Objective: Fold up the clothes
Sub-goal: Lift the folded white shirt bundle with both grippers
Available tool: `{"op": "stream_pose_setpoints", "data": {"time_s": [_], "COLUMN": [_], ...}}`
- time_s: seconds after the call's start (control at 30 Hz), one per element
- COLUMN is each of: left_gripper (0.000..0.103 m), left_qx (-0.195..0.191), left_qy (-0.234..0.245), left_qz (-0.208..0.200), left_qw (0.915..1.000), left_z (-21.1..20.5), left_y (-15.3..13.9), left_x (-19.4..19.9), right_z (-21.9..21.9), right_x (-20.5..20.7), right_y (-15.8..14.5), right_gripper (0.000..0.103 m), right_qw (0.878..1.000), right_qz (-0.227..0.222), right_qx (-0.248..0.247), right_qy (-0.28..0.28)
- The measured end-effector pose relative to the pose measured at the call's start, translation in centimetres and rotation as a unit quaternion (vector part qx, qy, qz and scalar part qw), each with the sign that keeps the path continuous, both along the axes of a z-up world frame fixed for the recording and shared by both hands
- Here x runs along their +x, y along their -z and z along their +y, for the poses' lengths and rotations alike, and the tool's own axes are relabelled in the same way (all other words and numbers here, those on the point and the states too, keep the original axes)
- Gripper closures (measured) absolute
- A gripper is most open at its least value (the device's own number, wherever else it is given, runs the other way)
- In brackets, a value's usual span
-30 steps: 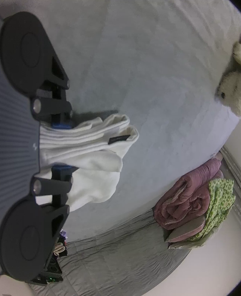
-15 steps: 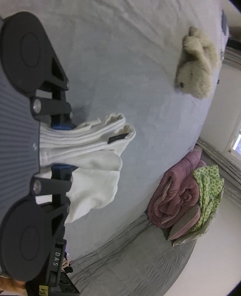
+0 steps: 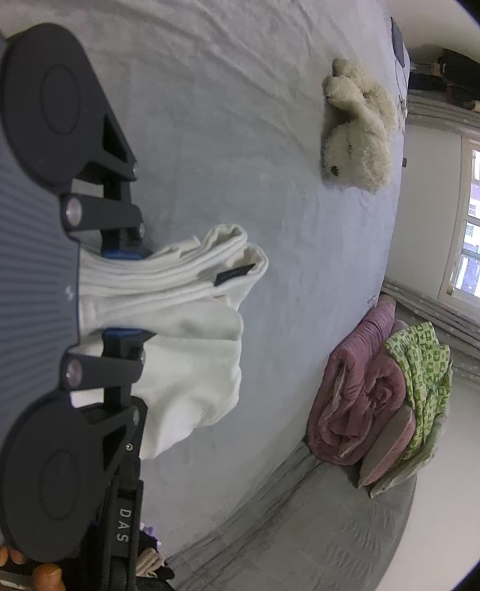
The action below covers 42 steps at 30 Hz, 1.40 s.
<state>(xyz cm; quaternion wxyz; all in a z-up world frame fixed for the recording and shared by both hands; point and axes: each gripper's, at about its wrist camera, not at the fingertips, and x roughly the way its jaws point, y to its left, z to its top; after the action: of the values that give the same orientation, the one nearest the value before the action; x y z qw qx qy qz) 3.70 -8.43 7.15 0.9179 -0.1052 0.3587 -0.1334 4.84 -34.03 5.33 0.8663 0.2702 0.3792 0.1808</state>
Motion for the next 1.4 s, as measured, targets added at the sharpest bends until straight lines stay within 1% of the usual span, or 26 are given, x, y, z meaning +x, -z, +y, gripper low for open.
{"op": "stream_pose_setpoints", "data": {"time_s": [0.1,0.23,0.4,0.73,0.87,1.07,1.2,1.33,1.4], "left_gripper": [0.071,0.071,0.071,0.071,0.071,0.071,0.071,0.071,0.071], "left_qx": [0.014,0.03,0.048,0.087,0.093,0.08,0.061,0.025,0.002], "left_qy": [-0.007,-0.016,-0.019,-0.031,-0.03,-0.025,-0.018,-0.01,-0.009], "left_qz": [0.01,0.009,0.003,-0.005,-0.012,-0.02,-0.027,-0.029,-0.031], "left_qw": [0.9998,0.9994,0.9987,0.9957,0.9951,0.9963,0.9976,0.9992,0.9995], "left_z": [-0.5,-1.2,-1.7,-2.6,-2.9,-3.1,-3.3,-3.7,-4.7], "left_y": [0.6,0.9,0.9,1.0,0.8,0.4,-0.2,-1.4,-2.0], "left_x": [0.0,-0.4,-0.8,-1.4,-1.6,-1.7,-2.0,-2.0,-2.1], "right_z": [0.5,1.2,1.3,2.3,2.3,1.7,1.1,-0.1,-1.2], "right_x": [0.4,0.6,0.6,0.1,0.1,0.0,-0.5,-1.4,-1.8], "right_y": [0.4,0.5,0.4,0.0,-0.3,-0.8,-1.6,-2.9,-3.8], "right_gripper": [0.069,0.069,0.069,0.069,0.069,0.069,0.069,0.069,0.07], "right_qw": [1.0,0.999,0.999,0.996,0.996,0.995,0.994,0.993,0.992], "right_qz": [0.013,0.014,0.01,-0.006,-0.008,-0.018,-0.032,-0.053,-0.068], "right_qx": [-0.015,-0.034,-0.042,-0.085,-0.089,-0.092,-0.101,-0.106,-0.109], "right_qy": [-0.002,-0.003,-0.004,-0.022,-0.023,-0.021,-0.022,-0.018,-0.014]}}
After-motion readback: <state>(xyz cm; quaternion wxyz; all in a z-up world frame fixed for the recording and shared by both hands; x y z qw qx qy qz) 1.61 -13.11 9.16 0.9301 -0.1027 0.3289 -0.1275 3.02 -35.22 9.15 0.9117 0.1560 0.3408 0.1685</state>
